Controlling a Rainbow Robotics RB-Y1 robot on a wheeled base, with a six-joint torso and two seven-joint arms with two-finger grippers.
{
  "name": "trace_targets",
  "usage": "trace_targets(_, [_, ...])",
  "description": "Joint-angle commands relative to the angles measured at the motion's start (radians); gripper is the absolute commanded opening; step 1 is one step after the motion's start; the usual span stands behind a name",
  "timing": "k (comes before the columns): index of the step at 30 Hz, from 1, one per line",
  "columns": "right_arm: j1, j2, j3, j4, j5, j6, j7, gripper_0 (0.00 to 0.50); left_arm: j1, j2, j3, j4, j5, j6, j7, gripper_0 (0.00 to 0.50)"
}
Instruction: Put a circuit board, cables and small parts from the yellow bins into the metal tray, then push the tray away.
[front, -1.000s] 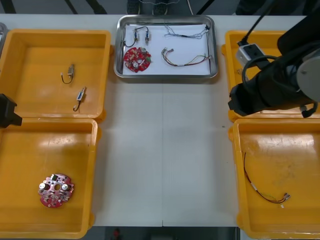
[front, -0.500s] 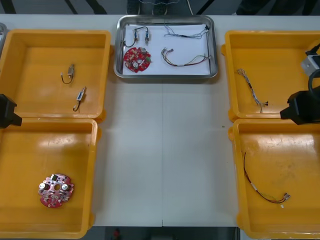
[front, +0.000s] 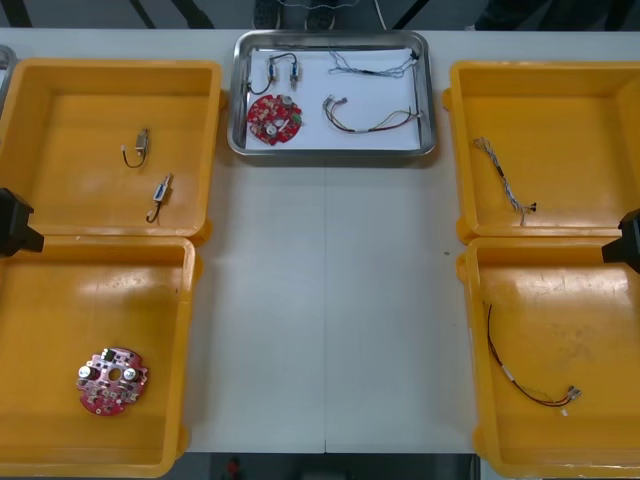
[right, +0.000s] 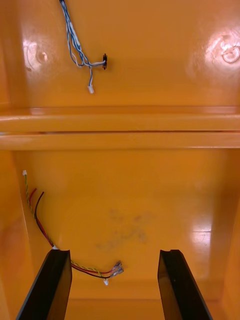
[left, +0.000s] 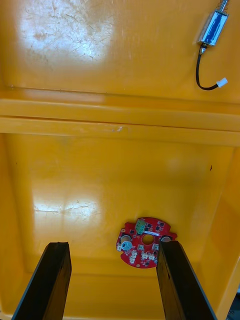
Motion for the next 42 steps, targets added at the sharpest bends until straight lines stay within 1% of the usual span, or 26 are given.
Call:
trace_targets(1, [0.036,-0.045,-0.049,-0.031,-0.018,0.003,-0.011,0.500,0.010,0.045,0.028,-0.024,0.005,0.006,-0.066,0.500])
trace_targets(7, [0.036,-0.046,-0.054,-0.031,-0.027,0.003,-0.016,0.500,0.010,0.045,0.028,-0.024,0.005,0.006,-0.066,0.500])
trace_targets(42, [0.044,-0.051,-0.052,-0.031,-0.027,0.003,-0.018,0.500,0.010,0.045,0.028,-0.024,0.005,0.006,-0.066,0.500])
